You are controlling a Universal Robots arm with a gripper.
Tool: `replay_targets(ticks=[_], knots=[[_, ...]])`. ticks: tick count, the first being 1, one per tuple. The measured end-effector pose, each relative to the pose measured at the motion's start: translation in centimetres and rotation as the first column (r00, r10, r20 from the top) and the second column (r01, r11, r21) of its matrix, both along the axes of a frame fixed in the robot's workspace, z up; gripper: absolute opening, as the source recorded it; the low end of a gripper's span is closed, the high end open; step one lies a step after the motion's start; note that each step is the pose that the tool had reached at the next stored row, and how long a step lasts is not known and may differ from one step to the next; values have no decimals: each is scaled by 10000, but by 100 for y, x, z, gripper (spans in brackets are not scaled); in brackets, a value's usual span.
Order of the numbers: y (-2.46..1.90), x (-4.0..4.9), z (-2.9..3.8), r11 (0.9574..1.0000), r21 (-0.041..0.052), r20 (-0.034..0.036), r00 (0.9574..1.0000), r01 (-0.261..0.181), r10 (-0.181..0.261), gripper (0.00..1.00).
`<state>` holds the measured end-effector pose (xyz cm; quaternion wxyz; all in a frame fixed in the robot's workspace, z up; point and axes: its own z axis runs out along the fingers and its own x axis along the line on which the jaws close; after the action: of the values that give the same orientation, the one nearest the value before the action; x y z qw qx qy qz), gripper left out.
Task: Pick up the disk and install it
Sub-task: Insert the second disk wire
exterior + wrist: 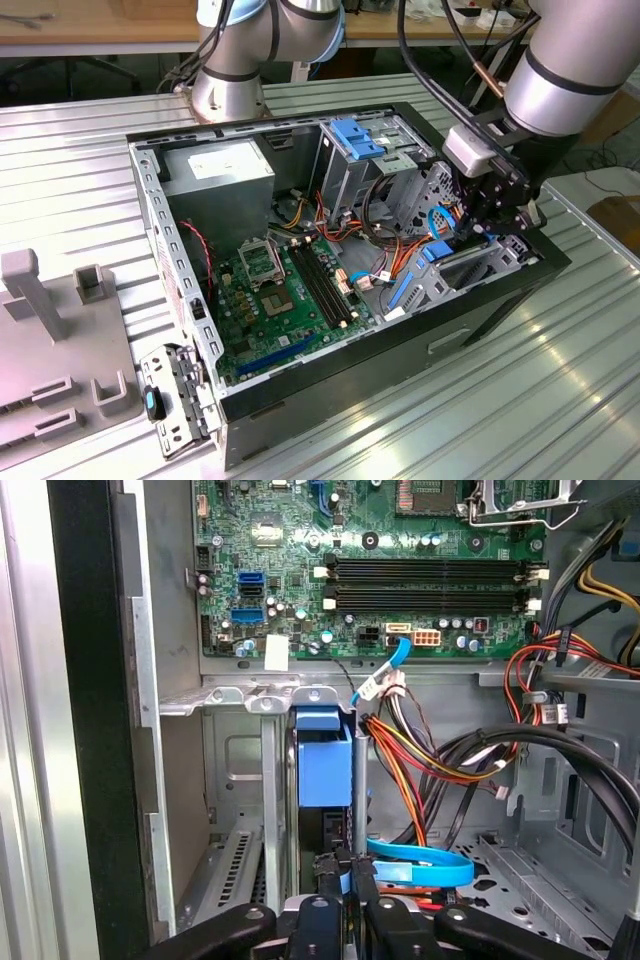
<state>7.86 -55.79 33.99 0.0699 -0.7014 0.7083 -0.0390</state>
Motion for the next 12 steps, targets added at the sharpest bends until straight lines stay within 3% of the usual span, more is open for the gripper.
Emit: replay_targets(ticks=[4,5,7,10,12], knots=[[-1,0,-4,10000,6,2,10000,0,0,16],[-1,1,8,10000,6,1,10000,0,0,24],[-1,2,105,10000,1,1,10000,0,0,24],[-1,3,123,10000,-9,1,10000,0,0,24],[-1,3,124,10000,-14,0,10000,0,0,11]])
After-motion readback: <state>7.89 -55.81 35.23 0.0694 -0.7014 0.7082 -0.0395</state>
